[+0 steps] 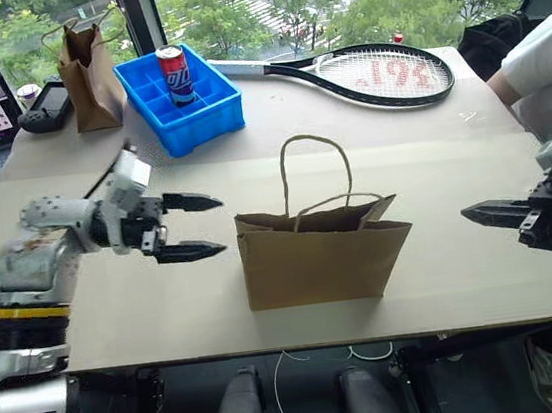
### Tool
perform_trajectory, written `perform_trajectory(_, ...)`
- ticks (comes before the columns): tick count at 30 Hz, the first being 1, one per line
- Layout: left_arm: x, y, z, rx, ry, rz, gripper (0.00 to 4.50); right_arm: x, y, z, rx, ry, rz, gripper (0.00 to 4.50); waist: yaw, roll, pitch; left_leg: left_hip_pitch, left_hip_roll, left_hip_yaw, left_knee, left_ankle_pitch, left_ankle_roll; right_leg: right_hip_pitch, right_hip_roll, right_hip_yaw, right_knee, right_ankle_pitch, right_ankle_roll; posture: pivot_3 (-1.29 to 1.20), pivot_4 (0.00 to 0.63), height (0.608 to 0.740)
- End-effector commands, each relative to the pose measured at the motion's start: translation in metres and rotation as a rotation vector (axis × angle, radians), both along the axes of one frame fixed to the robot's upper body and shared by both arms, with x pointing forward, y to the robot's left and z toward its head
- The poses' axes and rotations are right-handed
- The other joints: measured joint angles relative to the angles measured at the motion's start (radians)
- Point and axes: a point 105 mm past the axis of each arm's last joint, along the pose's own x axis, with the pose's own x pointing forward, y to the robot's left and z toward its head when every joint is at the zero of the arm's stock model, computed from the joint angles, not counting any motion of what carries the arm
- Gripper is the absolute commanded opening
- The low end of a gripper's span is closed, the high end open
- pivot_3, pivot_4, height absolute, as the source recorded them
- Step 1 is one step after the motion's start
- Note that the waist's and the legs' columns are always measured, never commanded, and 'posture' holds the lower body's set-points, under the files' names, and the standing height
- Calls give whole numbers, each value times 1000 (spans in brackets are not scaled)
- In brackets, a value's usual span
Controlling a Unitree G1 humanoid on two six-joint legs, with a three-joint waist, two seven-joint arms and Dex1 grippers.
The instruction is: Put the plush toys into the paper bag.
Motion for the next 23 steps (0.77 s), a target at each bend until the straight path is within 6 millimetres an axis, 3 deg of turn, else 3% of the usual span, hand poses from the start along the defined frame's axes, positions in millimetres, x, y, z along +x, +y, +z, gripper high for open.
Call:
perform_trajectory(1, -6, 18, 10, -74, 33, 141, 4450, -9, -5, -7, -48, -14, 74, 0, 1, 0, 0, 1, 0, 0, 0, -1, -2, 1, 0, 0, 0, -1, 0, 0, 150, 740)
perform_trajectory(2, -5, 22, 8, -79, 46, 172, 4450, -10, -5, -10, -40, -19, 83, 0, 3, 0, 0, 1, 0, 0, 0, -3, -5, 1, 0, 0, 0, -1, 1, 0, 150, 740)
perform_trajectory(4, 1, 41, -22, 21, 52, 339, 4500, -7, -9, -29, -151, -102, 117, 603, 3, 0, 0, 1, 0, 0, 0, -4, -6, 1, -1, 0, 0, -1, 1, 0, 150, 740)
perform_trajectory(6, -3, 49, -37, 53, 60, 387, 4500, -6, -2, -35, -141, -175, 149, 1136, 1, 0, 0, 2, 0, 1, 0, -4, -6, 1, -1, 0, 0, -1, 2, 0, 150, 740)
perform_trajectory(9, -6, 52, -46, 34, 65, 455, 4500, -5, 4, -36, -106, -229, 172, 2330, -1, 0, 0, 1, 0, 1, 0, -5, -8, 0, -1, -1, 0, -1, 2, 0, 150, 740)
perform_trajectory(12, -9, 52, -51, 44, 42, 494, 4500, -4, 8, -32, -50, -264, 178, 3226, -1, 0, 0, 1, 0, 2, 0, -5, -8, 0, -1, 0, 0, -1, 1, 0, 150, 740)
perform_trajectory(15, -5, 55, -58, 110, -36, 567, 4500, -3, 17, -20, -19, -300, 206, 4382, 1, 0, 0, 2, 0, 3, 0, -5, -8, 0, -2, -1, 0, -1, 1, 0, 150, 740)
perform_trajectory(23, -3, 50, -69, 152, -76, 572, 4500, -4, 27, -11, 57, -259, 214, 4474, 5, 0, 0, 2, 0, 5, -1, -5, -9, -1, -4, -1, -1, 0, 0, 0, 150, 740)
